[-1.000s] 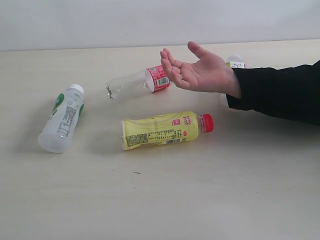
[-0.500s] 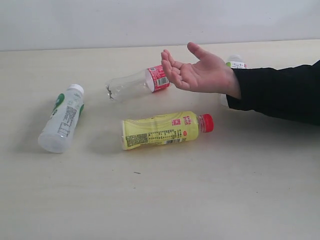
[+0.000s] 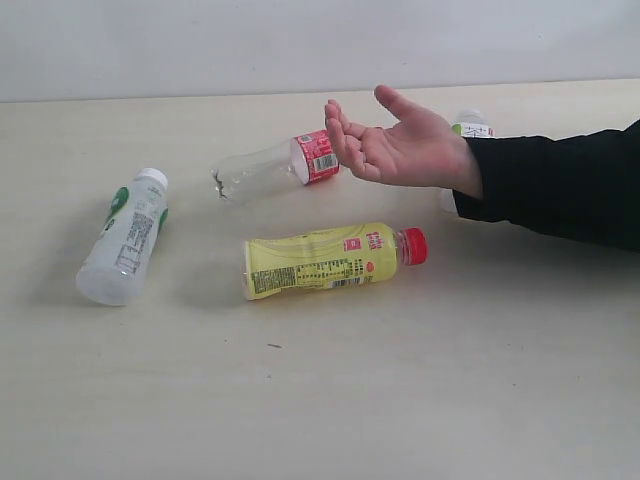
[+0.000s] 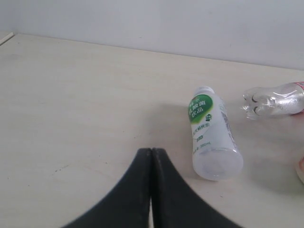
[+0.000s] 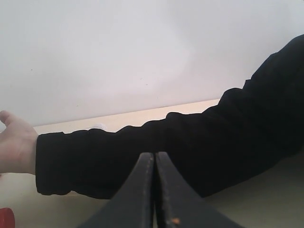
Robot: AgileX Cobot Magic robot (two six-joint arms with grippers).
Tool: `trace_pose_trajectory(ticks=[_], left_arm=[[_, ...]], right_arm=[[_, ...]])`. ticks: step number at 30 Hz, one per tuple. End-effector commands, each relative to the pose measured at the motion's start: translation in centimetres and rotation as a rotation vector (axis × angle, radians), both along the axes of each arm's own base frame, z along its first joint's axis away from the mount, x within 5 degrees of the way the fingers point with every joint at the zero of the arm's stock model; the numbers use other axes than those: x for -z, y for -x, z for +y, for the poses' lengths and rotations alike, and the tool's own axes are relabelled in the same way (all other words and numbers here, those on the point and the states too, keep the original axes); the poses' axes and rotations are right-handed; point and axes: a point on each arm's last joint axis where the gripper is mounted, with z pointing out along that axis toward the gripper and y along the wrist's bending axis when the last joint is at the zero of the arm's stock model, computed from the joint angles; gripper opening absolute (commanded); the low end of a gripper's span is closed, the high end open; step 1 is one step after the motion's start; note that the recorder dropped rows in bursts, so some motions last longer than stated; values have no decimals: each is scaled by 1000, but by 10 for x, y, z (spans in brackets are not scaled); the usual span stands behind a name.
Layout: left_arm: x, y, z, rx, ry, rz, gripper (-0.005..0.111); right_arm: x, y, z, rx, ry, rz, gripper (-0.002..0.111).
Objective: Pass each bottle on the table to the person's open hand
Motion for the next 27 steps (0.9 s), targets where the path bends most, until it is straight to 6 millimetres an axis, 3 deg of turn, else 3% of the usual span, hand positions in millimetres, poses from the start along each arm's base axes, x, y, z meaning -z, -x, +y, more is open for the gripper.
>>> trace_pose_trajectory(ticks=[1, 6, 9, 11, 13, 20, 23, 27], left_arm=[[0, 0, 0, 1, 8, -9, 0], [0, 0, 0, 1, 6, -10, 0], [-4, -1, 3, 17, -175, -56, 0], [-12, -2, 1, 25, -175, -148, 0], [-24, -3, -3, 15, 115, -275, 0], [-74, 12, -1, 111, 655, -814, 0], [-120, 23, 2, 152, 725, -973, 0], [-193, -4, -4, 108, 541, -774, 0]], right_arm=[[0, 0, 0, 4, 4, -13, 0], [0, 0, 0, 3, 5, -12, 0], [0, 0, 0, 3, 5, -12, 0], [0, 0, 0, 3, 5, -12, 0], [0, 0, 0, 3, 5, -12, 0], [0, 0, 0, 3, 5, -12, 0], [0, 0, 0, 3, 5, -12, 0], [0, 0, 0, 3, 5, -12, 0]])
